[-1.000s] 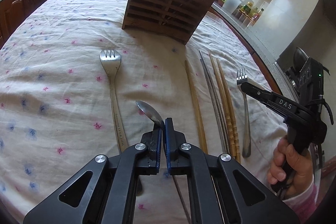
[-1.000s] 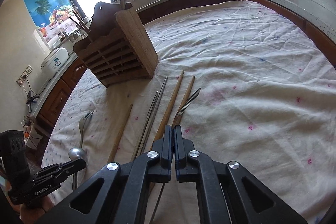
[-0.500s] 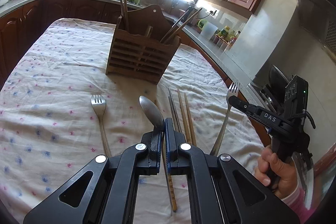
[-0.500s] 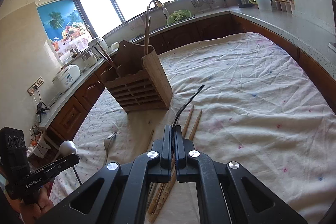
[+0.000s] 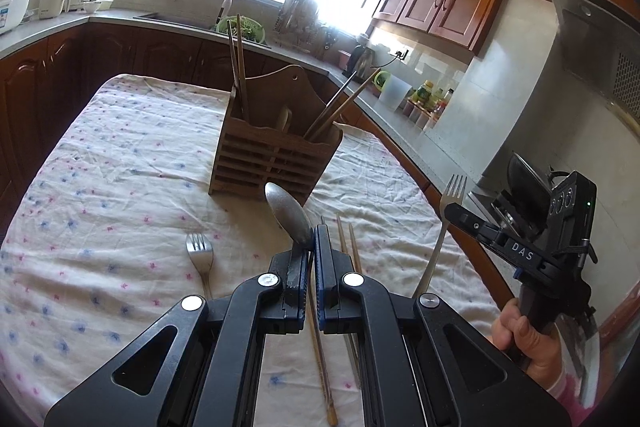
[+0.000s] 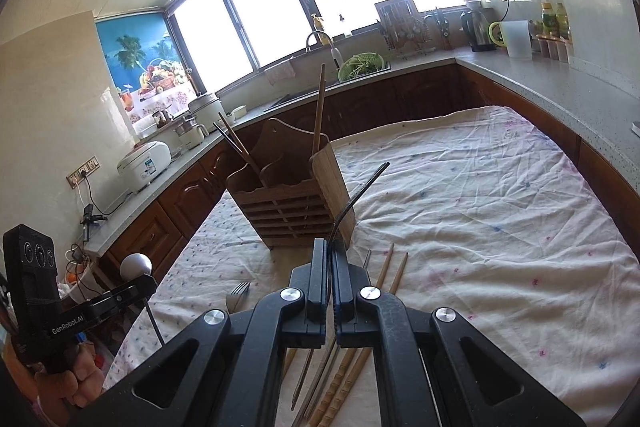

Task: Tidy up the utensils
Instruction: 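Lift the spoon and fork upright and lower them into the wooden holder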

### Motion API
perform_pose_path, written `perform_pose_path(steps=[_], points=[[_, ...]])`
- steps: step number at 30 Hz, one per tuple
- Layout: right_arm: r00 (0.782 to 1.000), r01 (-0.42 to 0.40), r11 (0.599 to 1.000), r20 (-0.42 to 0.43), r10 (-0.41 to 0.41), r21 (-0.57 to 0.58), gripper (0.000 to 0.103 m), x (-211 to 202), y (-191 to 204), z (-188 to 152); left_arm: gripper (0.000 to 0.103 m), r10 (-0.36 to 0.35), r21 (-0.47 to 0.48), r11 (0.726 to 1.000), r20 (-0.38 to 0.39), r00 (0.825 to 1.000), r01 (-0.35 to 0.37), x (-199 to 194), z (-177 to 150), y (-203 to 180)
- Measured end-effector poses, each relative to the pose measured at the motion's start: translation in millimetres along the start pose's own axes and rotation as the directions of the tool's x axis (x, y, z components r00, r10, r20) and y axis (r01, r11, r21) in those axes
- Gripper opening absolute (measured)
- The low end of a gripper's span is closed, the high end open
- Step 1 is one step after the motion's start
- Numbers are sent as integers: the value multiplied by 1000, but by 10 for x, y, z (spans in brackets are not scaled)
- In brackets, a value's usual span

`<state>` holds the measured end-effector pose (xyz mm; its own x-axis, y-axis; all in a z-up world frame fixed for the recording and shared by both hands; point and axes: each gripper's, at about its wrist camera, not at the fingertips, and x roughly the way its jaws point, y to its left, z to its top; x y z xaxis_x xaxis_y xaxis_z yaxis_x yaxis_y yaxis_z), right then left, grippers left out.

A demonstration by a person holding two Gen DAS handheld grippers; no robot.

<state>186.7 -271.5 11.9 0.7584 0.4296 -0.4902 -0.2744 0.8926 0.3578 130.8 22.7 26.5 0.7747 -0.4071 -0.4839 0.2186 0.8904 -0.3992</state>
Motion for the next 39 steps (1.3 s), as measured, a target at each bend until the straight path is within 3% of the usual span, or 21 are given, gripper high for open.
perform_pose_path(steps=[30,39], points=[[994,-14,996,111,24,-91,2,285,216,507,2,31,38,999,164,986,-38,93,720,125],[986,0,989,166,25,-148,2,475,312,810,2,44,58,996,254,966,-61,203,1167,199]])
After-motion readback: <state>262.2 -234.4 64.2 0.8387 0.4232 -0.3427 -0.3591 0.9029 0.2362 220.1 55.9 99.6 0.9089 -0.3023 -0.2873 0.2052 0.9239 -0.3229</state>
